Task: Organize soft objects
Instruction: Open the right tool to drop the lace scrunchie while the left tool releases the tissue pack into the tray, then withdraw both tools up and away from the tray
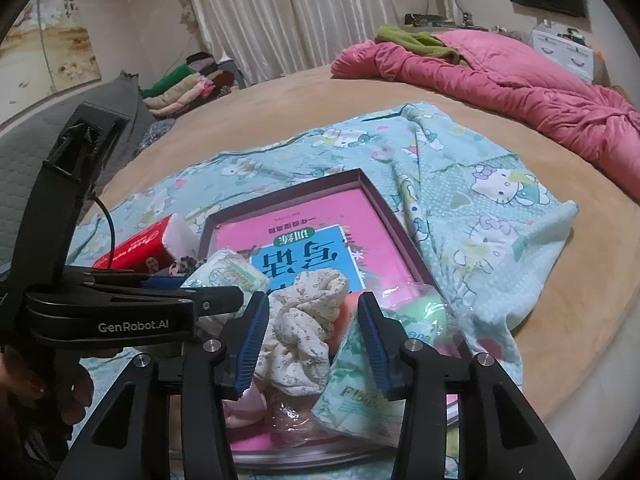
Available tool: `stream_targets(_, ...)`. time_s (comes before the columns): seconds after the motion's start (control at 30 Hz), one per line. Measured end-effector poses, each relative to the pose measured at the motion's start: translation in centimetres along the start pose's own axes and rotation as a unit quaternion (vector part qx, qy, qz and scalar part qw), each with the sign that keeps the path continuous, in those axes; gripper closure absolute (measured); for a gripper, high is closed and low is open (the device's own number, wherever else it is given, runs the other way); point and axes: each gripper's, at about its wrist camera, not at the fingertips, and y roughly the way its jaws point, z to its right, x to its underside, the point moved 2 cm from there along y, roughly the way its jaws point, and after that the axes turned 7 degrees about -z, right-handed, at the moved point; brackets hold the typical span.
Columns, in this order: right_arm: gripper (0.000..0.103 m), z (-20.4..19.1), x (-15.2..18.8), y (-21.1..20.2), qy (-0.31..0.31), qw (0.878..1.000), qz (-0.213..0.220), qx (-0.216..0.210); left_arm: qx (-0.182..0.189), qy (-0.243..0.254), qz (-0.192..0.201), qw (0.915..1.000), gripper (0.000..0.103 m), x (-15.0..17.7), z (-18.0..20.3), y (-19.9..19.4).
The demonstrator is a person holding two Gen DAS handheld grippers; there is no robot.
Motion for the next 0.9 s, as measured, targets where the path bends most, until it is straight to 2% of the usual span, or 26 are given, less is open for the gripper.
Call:
stream_targets(0.43, 0.051, 0.3, 0.2, 0.2, 0.005, 1.0, -0.005, 0.006, 0.002, -0.001, 0.002, 1.0, 0.058, 0.1, 0.2, -0.2)
stream_targets(0.6, 0.049, 0.5, 0.2, 0.1, 0.01, 1.0, -0.005, 0.014, 0.001, 0.003, 0.008, 1.0, 0.047, 0.5, 0.5, -0.8)
stream_targets(0.8, 0.039, 0.5, 0.0, -0.6, 0.012, 1.0, 0.003, 0.025, -0.017, 0.01, 0.023, 0.9995, 0.04, 1.0, 0.9, -2.1)
stream_targets(0.9, 0.035, 0.4, -0.1, -0.8, 0.012, 0.999, 0.005, 0.032, -0.025, 0.013, 0.031, 0.9991, 0.04, 1.2, 1.0, -2.9)
